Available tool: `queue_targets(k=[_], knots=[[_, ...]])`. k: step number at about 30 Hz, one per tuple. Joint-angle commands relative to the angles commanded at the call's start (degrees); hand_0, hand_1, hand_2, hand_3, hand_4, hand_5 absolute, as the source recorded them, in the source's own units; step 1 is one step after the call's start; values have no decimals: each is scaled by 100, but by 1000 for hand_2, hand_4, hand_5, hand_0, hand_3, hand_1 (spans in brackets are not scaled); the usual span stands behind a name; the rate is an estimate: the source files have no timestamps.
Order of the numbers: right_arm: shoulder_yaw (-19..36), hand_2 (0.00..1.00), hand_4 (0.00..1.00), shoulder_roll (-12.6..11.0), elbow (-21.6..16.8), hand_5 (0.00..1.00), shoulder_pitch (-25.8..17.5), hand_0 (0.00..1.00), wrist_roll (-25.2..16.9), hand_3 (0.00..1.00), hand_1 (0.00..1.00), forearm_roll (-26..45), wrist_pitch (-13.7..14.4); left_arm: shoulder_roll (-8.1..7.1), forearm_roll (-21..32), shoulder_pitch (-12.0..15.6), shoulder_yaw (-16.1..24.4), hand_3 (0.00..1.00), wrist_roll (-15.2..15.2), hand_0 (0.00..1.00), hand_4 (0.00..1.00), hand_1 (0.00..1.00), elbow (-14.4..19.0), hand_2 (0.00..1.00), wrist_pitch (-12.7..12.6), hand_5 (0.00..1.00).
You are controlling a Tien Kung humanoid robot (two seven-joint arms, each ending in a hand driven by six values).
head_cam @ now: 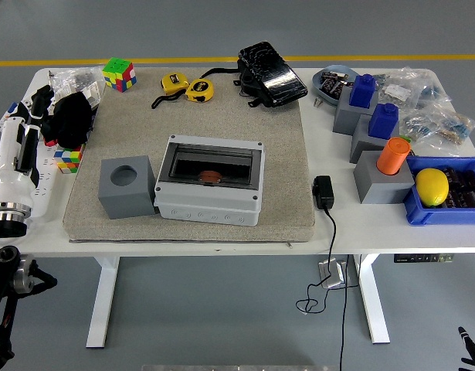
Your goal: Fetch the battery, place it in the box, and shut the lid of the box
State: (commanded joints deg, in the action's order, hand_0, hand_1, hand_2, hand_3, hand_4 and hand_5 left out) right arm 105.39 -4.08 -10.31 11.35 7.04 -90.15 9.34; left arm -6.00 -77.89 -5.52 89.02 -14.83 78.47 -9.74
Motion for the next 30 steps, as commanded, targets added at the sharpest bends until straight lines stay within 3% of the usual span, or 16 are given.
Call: queue_targets(k=[9,25,30], knots=[[646,817,998,37,0,998,-131,871,186,843,841,-724,-48,-7,0,-5,-46,870,13,935,998,929,-8,891,-6,998],[1070,812,998,79,0,998,-697,870,168,840,836,-934,-107,26,36,8,-106,868,12,935,998,929,-3,890,-12,998],[1643,809,998,146,0,998,-764,871,177,839,835,-1333,-100,29,53,14,-150,868,6,935,998,929,5,889,-15,998]])
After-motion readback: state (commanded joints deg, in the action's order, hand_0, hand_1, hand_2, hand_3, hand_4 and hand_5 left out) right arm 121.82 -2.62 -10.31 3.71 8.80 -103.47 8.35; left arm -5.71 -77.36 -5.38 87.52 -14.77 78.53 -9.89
